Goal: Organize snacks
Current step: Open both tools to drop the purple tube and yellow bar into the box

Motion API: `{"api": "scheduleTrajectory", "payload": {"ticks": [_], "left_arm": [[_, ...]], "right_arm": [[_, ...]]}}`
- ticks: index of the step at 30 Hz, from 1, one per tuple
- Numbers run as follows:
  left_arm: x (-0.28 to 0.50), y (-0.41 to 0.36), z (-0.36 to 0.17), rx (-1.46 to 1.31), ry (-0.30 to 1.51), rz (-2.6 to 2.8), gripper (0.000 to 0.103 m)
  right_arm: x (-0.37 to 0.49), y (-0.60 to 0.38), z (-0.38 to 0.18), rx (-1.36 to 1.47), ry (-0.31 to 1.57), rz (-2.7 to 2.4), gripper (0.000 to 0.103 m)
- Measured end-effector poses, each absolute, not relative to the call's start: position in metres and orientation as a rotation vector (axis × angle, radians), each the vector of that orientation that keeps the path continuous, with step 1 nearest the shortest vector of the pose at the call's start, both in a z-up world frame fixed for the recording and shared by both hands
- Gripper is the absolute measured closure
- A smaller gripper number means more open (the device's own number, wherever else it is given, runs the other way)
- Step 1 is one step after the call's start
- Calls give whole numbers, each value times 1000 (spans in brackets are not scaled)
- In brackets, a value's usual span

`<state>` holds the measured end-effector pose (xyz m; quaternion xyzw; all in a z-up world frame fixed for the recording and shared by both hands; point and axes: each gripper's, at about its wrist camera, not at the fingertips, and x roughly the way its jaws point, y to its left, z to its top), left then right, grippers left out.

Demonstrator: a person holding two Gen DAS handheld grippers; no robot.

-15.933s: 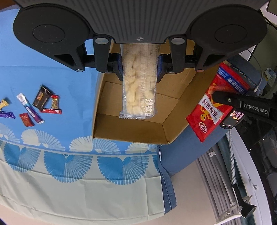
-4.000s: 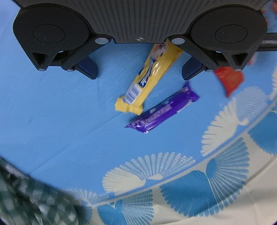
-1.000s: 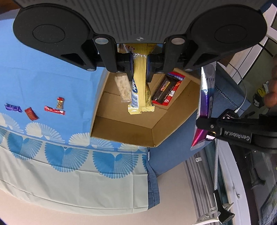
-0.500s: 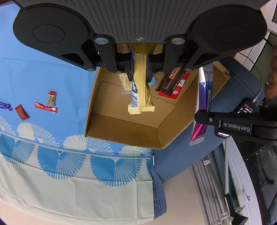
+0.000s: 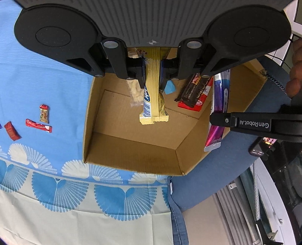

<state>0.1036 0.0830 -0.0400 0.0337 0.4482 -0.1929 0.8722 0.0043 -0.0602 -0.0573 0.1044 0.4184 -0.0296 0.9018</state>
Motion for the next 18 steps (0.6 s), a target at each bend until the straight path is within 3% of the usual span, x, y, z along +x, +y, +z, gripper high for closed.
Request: {"api": "scheduleTrajectory", "payload": {"ticks": [6,7,8,9,10,11,12,15,18], "left_arm": [[112,80,-56,114,963,-399,81],[112,81,-58,126,970,-397,75],[112,82,-59,135,968,-392,55],[111,83,-57,144,956,-389,40],[108,87,-54,151,932,-380,8],[103,91,-51,156,902,-363,1],[97,95,-47,159,866,-342,0],[79,103,-41,225,840,-315,0],[60,112,-40,231,868,-298,0]], "right_arm": [[12,-63,-66,237,885,-49,86],[13,-64,-67,251,889,-45,85],[16,-66,-67,267,892,-49,84],[16,-66,-65,277,892,-48,73],[16,-66,-63,282,887,-51,66],[14,-66,-60,280,877,-57,53],[12,-65,-58,272,870,-60,42],[-2,-59,-54,250,873,-68,25],[-20,-48,-51,250,902,-64,20]]}}
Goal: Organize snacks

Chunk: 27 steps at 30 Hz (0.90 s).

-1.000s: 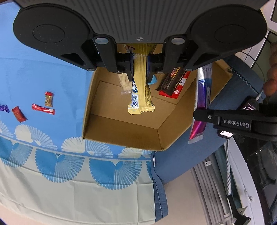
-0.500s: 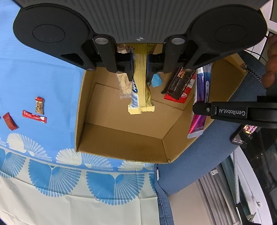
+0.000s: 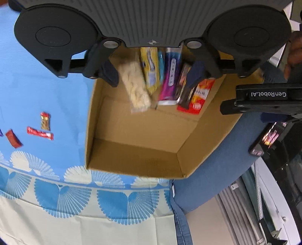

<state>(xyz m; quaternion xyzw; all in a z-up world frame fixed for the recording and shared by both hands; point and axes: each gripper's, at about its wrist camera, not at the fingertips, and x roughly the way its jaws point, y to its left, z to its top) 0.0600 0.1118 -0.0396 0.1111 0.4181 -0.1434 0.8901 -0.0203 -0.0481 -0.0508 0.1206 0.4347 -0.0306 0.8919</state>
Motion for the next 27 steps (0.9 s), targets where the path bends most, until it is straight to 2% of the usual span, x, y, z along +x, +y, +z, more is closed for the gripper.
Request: {"api": "scheduleTrajectory", "payload": {"ticks": [7,16,27], "left_arm": [[8,120,-33,240,907,-291,0],[-49,126,12,234,779,-300,0],[-98,133,37,200,734,-297,0]], "right_arm": [[-72,-29,-32,253,896,-85,8],[-129,-18,8,220,787,-106,5],[-180,-4,36,172,686,-104,3]]}}
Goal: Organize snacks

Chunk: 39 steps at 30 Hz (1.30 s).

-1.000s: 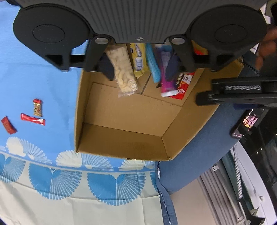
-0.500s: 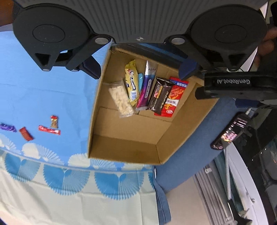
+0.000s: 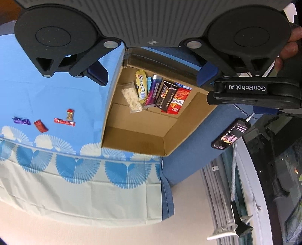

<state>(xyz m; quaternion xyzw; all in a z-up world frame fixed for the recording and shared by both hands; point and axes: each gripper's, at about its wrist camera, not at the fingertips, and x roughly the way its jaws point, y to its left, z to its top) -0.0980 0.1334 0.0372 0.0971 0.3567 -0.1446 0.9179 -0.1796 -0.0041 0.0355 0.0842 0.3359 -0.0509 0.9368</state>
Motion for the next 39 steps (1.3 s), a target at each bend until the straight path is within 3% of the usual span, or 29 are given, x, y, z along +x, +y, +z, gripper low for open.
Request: {"api": "scheduleTrajectory", "payload": {"ticks": [39], "left_arm": [[-105,132,38,234,736,-285,0]], "right_arm": [[-188,-5,31,200,692,-100,2]]}}
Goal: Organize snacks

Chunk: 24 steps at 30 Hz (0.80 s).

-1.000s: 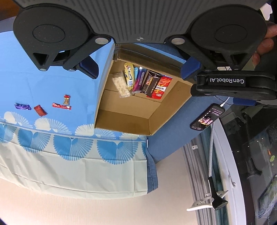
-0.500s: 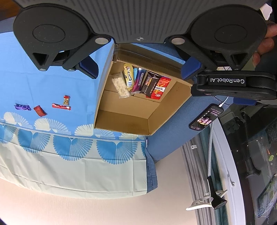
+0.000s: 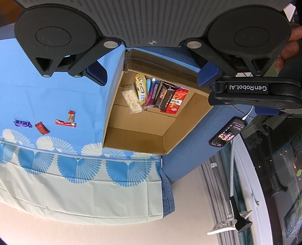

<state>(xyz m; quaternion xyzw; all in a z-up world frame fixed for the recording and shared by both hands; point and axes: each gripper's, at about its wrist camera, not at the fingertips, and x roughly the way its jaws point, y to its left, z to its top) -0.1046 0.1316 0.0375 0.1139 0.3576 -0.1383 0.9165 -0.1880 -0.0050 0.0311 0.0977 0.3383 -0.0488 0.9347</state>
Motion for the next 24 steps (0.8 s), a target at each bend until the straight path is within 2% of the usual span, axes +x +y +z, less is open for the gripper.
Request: {"api": "scheduleTrajectory", "payload": {"ticks": [14,24], "left_arm": [[-86,99,32,307,778,-296,0],[-53,-24,40,457,721,-469,0]], "right_arm": [[-179,-33,19,260,696,-98,2],[-195,-166,12,365,633,-377,2]]}}
